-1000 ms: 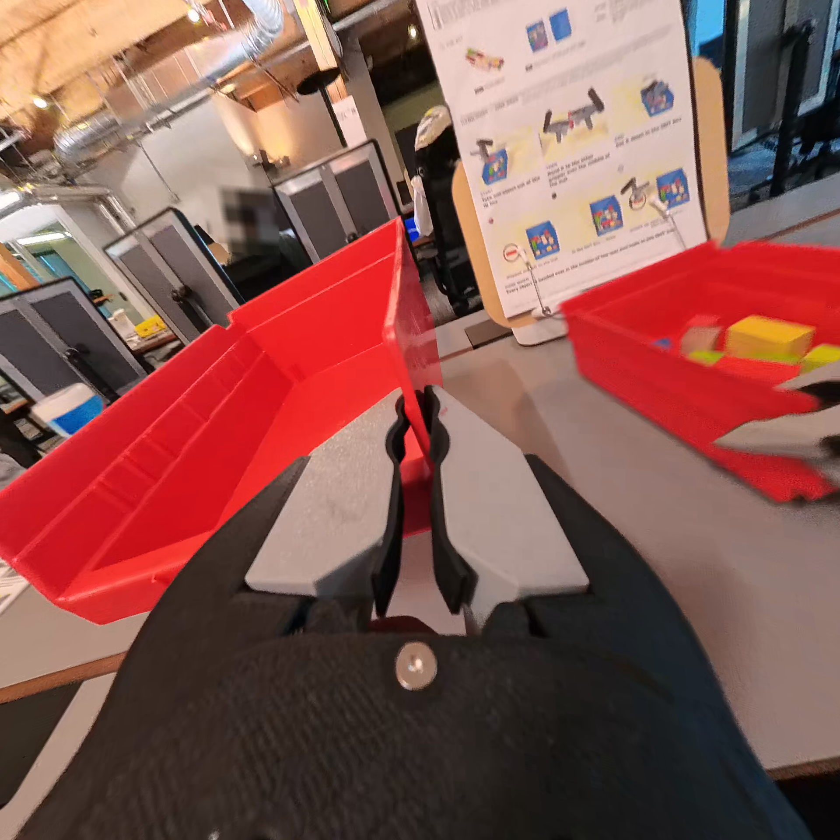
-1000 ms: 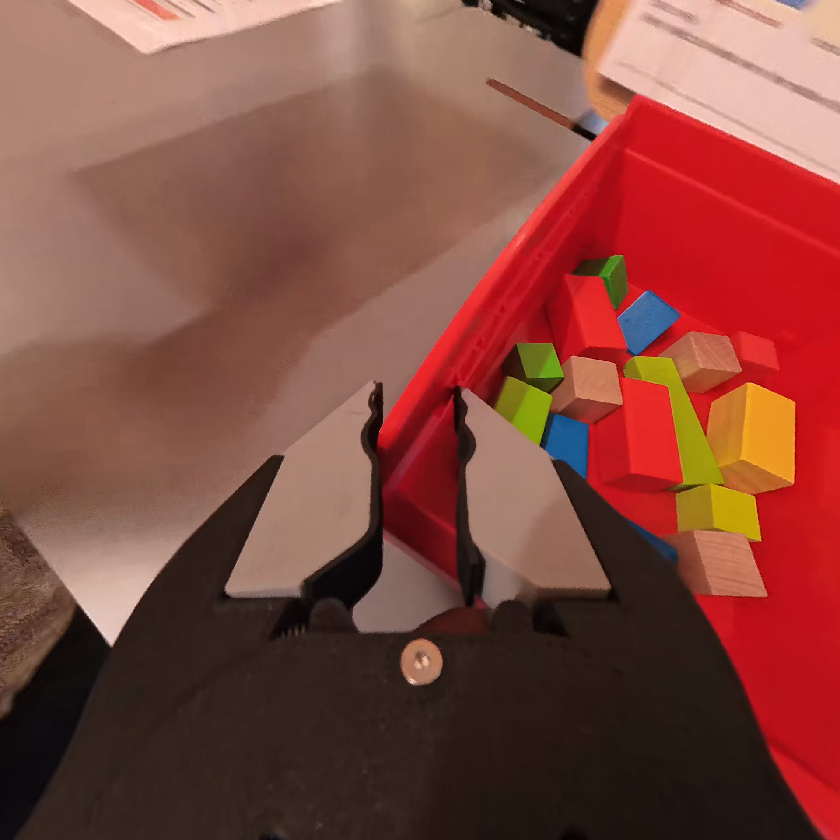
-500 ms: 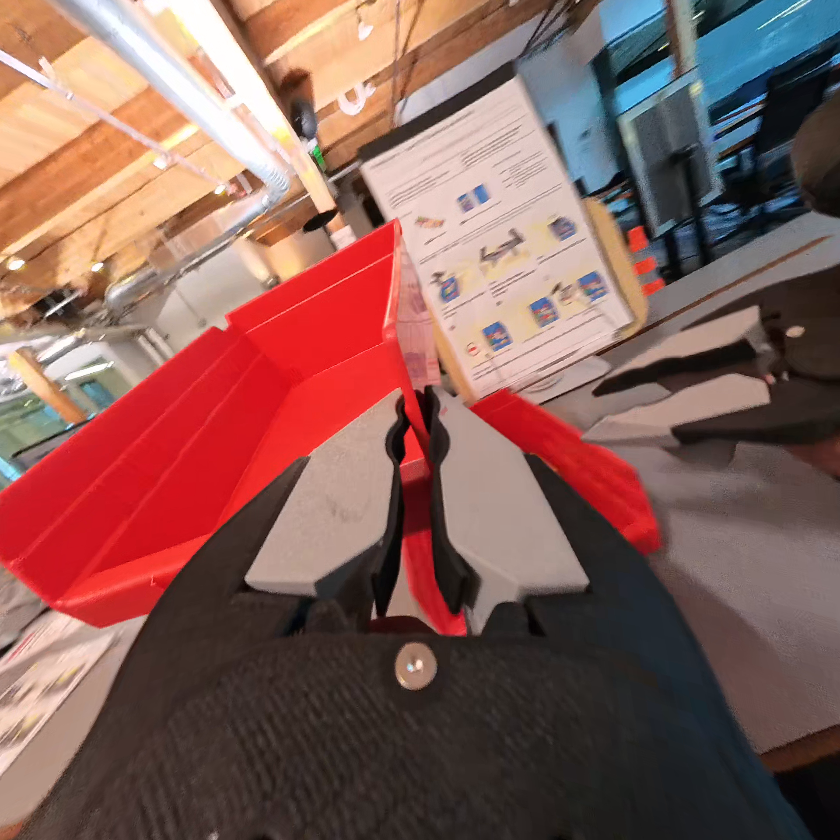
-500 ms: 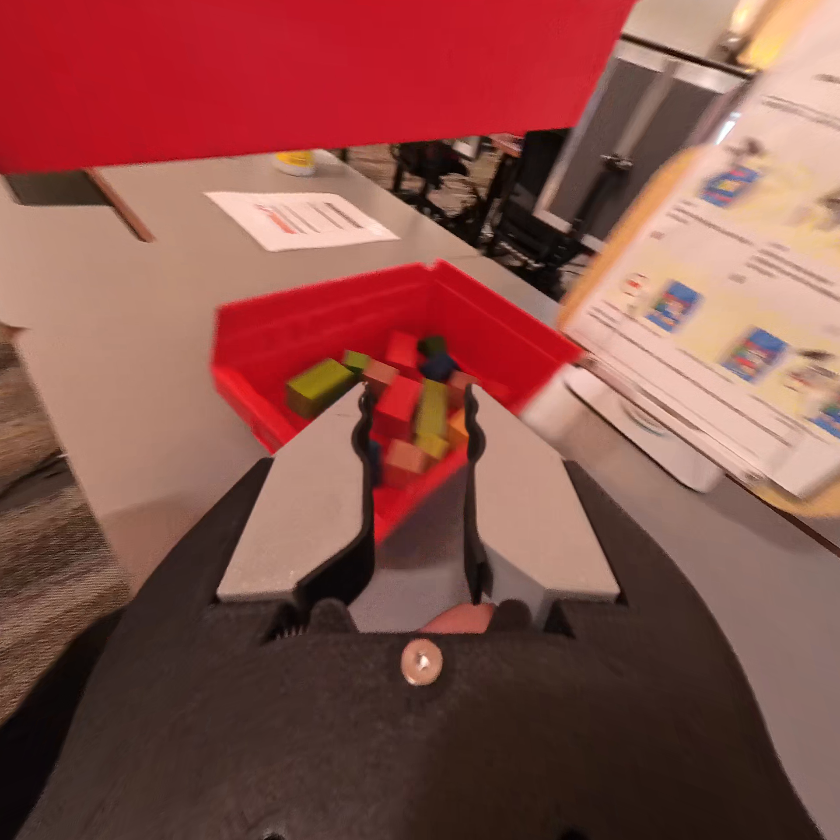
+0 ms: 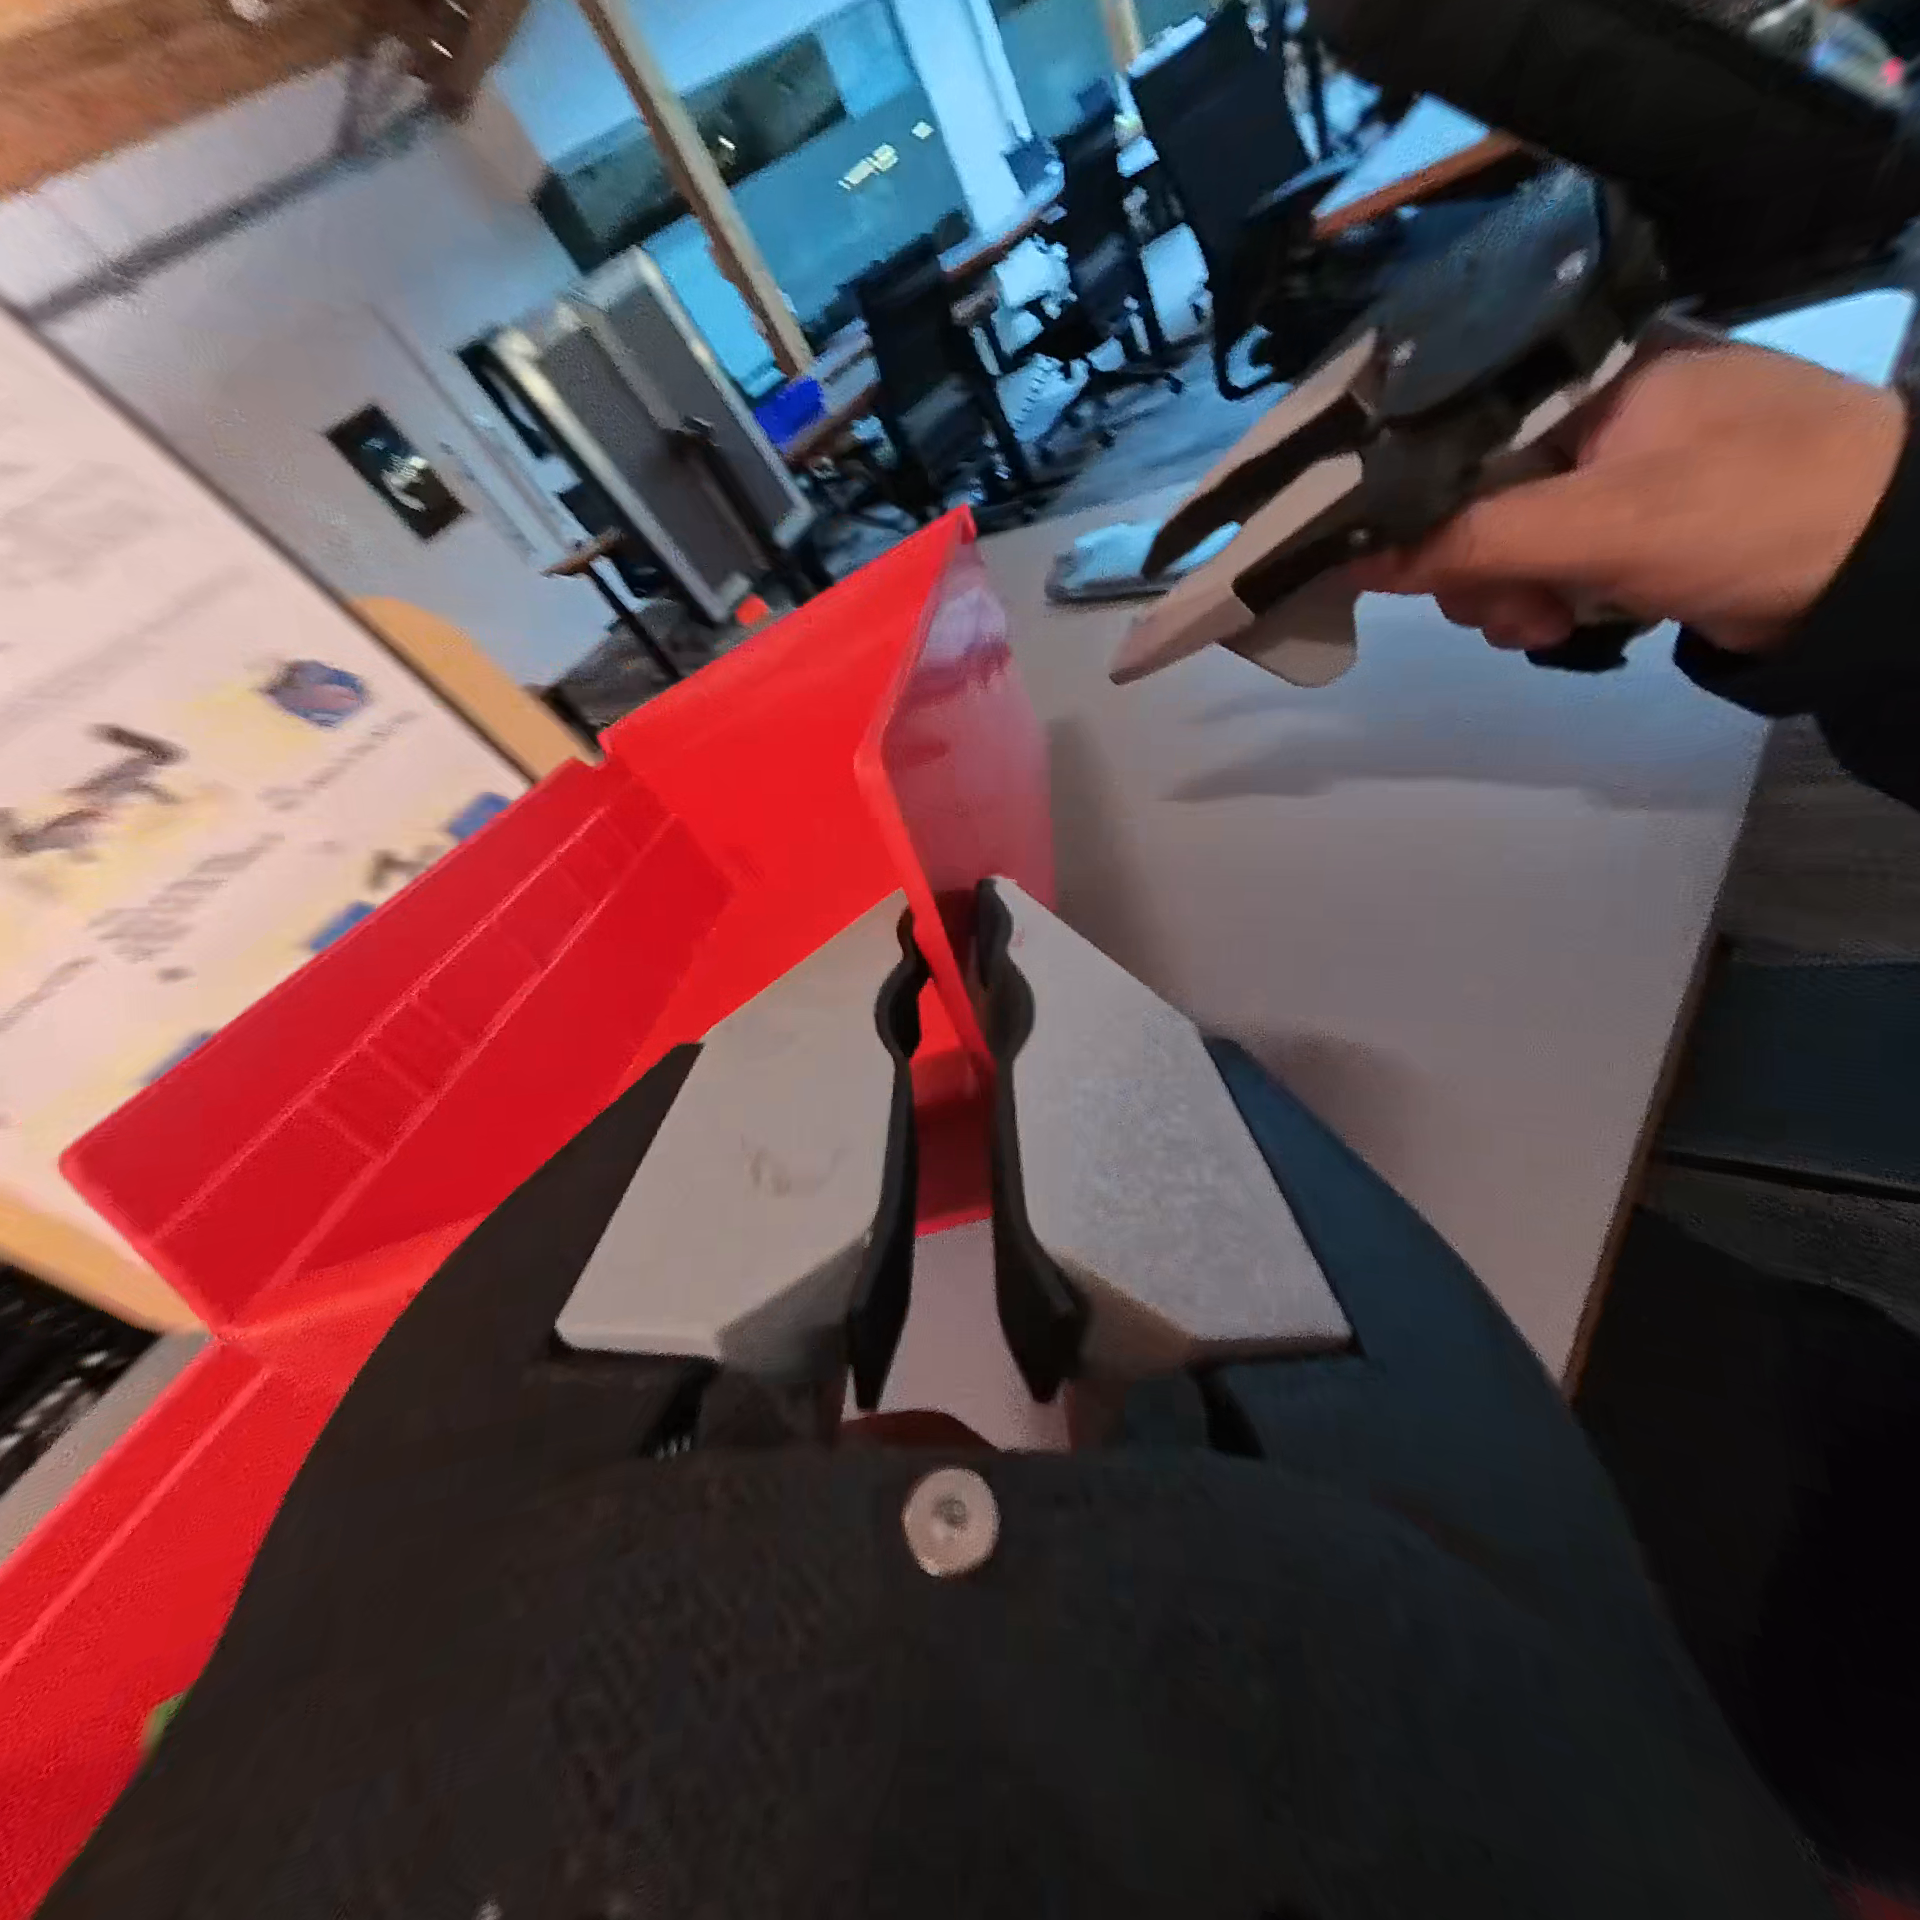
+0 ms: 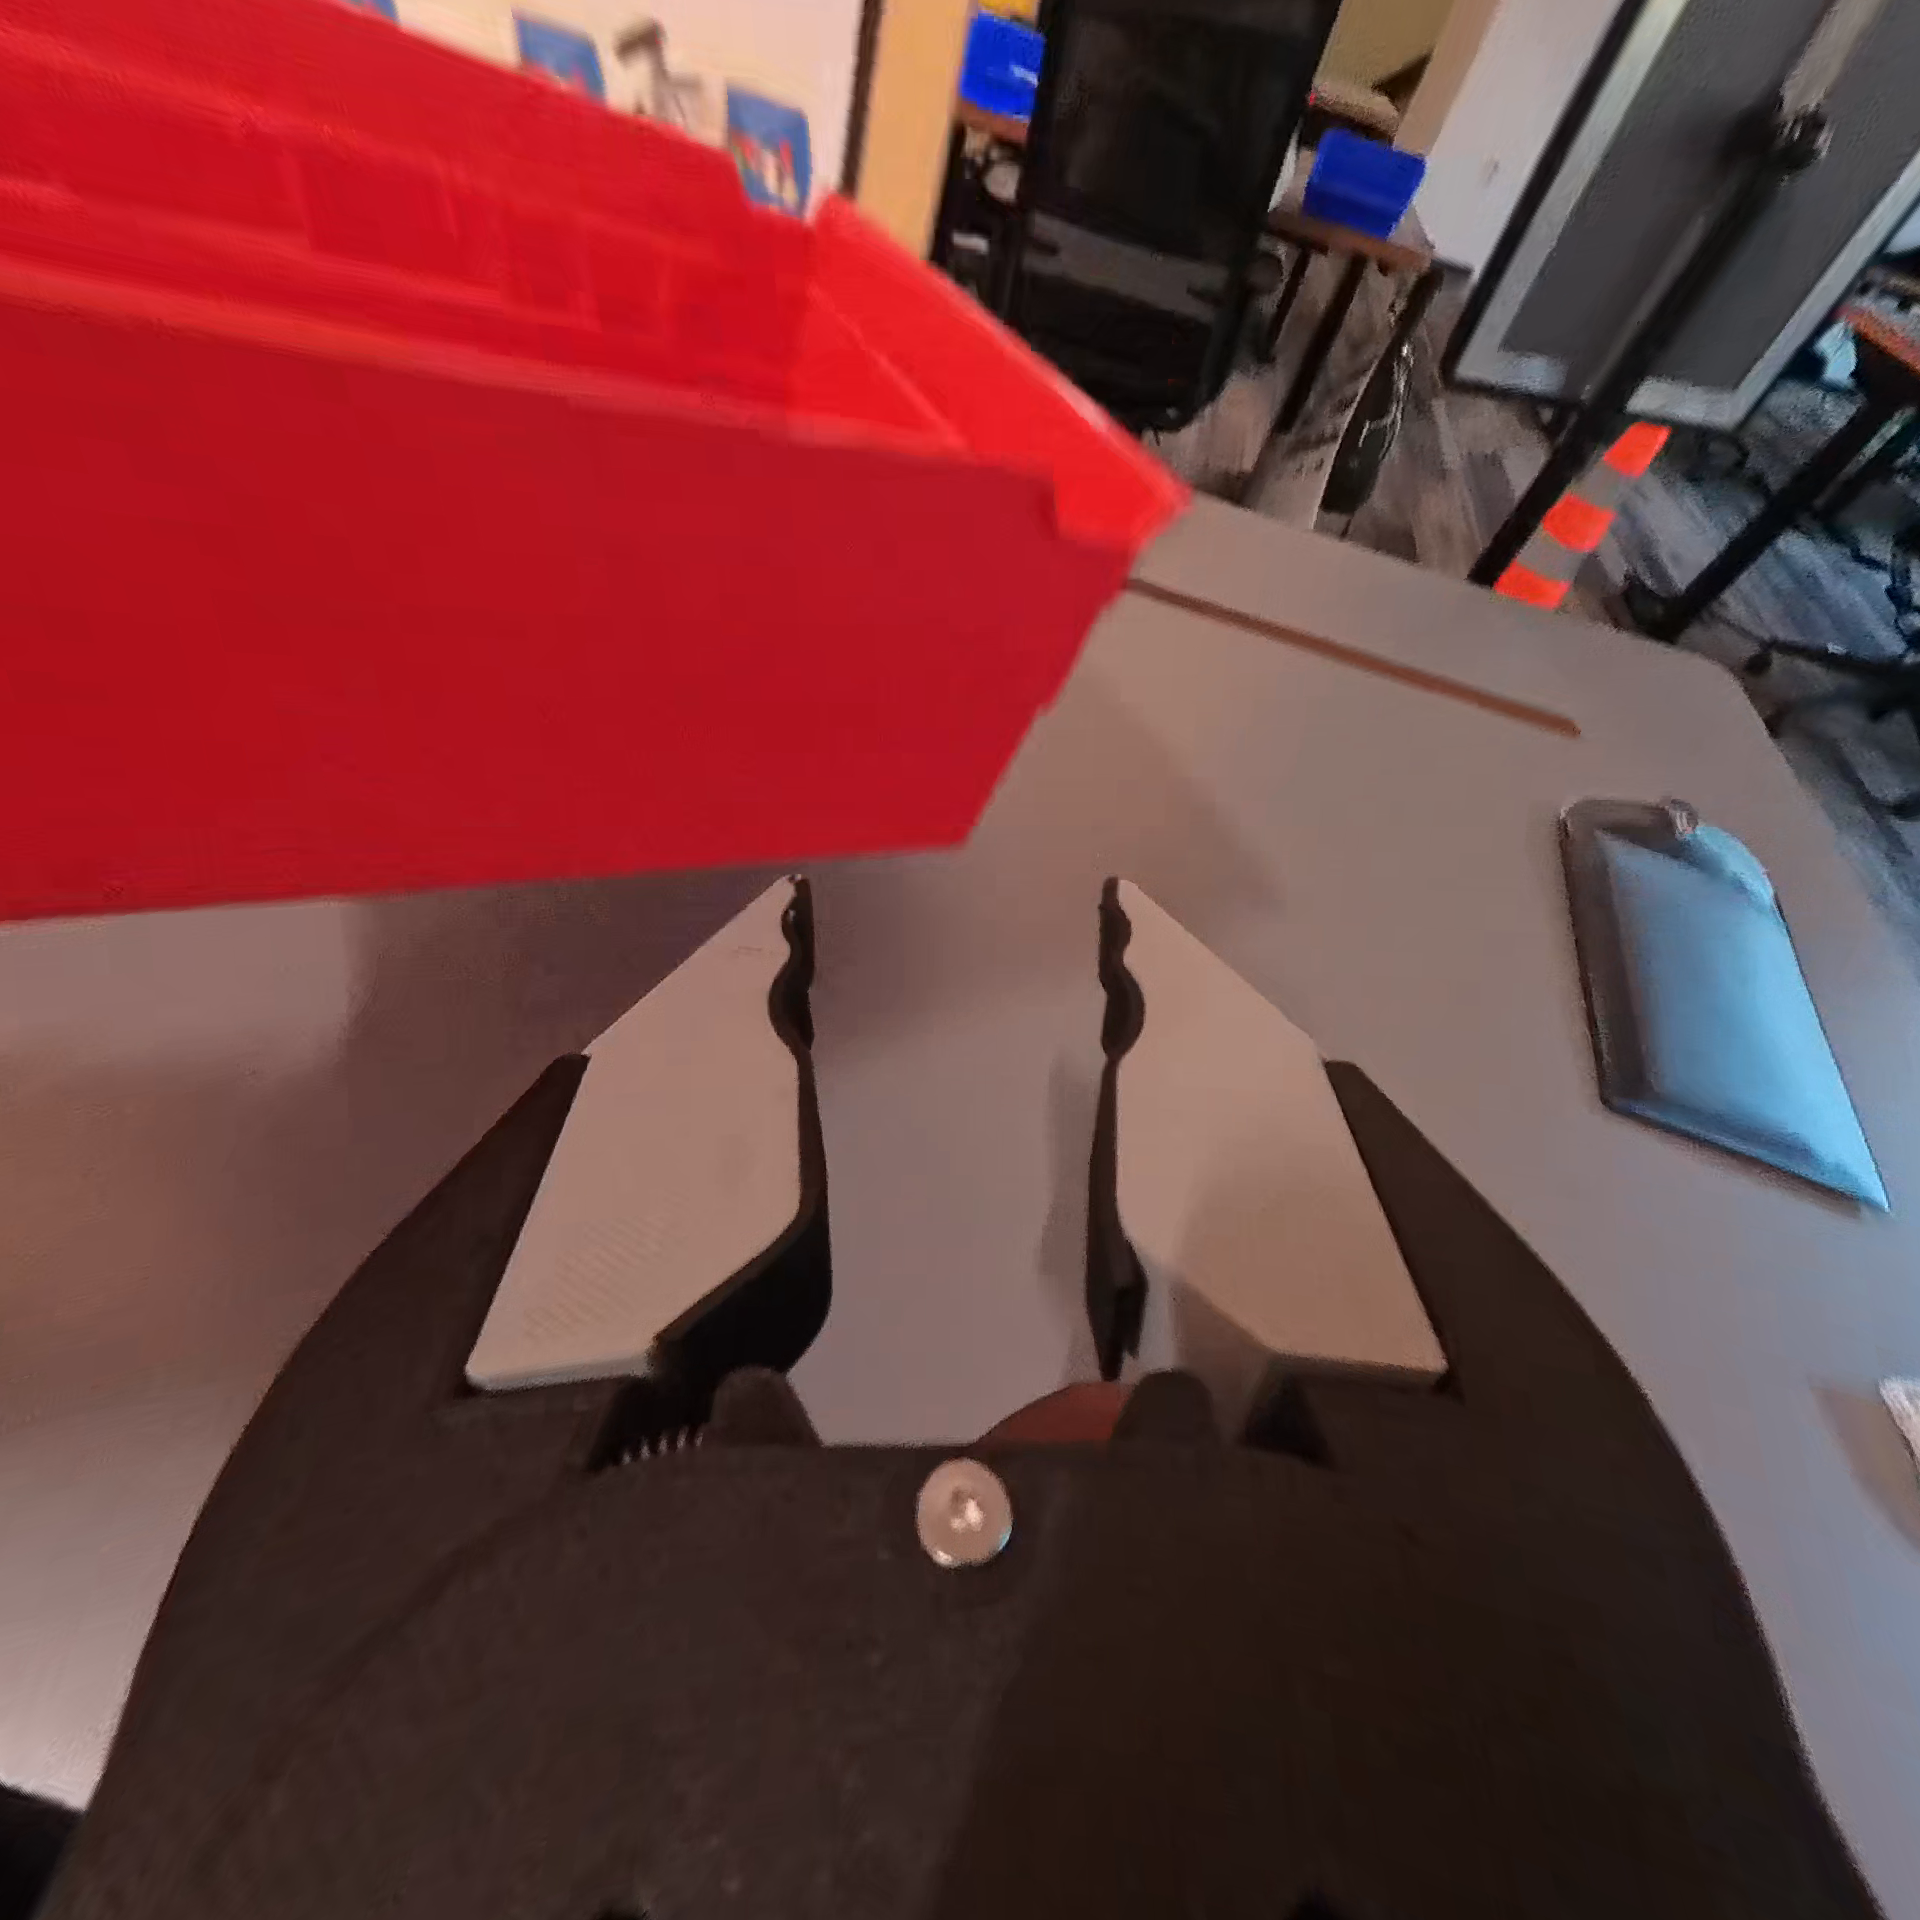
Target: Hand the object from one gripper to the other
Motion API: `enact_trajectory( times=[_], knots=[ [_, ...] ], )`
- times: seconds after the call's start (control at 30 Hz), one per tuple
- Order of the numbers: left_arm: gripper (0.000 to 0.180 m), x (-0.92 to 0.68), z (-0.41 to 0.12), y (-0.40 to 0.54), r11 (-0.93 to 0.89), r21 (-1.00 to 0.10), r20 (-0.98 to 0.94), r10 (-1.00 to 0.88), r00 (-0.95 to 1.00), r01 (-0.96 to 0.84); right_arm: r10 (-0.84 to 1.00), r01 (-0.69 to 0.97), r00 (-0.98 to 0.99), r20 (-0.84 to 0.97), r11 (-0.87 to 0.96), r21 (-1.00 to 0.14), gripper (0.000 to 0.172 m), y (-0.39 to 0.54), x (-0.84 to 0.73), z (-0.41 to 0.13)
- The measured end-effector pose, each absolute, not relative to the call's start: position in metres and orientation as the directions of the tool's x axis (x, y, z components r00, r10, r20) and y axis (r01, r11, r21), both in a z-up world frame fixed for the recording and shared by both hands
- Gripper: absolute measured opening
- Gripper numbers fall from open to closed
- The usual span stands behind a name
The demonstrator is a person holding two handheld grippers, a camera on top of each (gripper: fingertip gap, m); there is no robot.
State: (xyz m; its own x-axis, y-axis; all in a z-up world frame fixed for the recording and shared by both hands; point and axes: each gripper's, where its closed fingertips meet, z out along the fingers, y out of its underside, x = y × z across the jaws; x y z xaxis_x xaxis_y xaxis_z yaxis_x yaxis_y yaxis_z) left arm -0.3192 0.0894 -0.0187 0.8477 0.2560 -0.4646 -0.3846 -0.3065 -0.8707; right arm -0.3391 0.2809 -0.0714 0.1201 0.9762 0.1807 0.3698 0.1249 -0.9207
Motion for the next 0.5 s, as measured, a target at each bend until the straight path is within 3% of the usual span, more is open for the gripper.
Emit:
enact_trajectory(
  times=[0.2,0.27,0.3,0.37,0.5],
  knots=[
    [0.003,-0.322,-0.088,0.161,-0.332,-0.906,-0.347,0.223,0.911,-0.263,0.978,0.454,0.145,0.153,0.071,-0.888,0.062,0.308,-0.321,-0.109],
    [0.000,-0.321,-0.109,0.182,-0.363,-0.921,-0.223,0.199,0.954,-0.139,0.979,0.455,0.142,0.144,0.064,-0.888,0.064,0.305,-0.322,-0.108],
    [0.004,-0.319,-0.117,0.190,-0.383,-0.922,-0.131,0.181,0.975,-0.053,0.980,0.445,0.141,0.143,0.066,-0.893,0.065,0.302,-0.323,-0.104],
    [0.036,-0.310,-0.109,0.191,-0.350,-0.933,0.034,0.138,0.990,0.081,0.982,0.402,0.125,0.140,0.079,-0.912,0.065,0.288,-0.322,-0.089],
    [0.048,-0.317,-0.066,0.137,-0.235,-0.966,0.075,0.149,0.986,0.109,0.991,0.279,-0.082,0.106,0.125,-0.952,0.063,0.209,-0.317,-0.056]
  ],
)
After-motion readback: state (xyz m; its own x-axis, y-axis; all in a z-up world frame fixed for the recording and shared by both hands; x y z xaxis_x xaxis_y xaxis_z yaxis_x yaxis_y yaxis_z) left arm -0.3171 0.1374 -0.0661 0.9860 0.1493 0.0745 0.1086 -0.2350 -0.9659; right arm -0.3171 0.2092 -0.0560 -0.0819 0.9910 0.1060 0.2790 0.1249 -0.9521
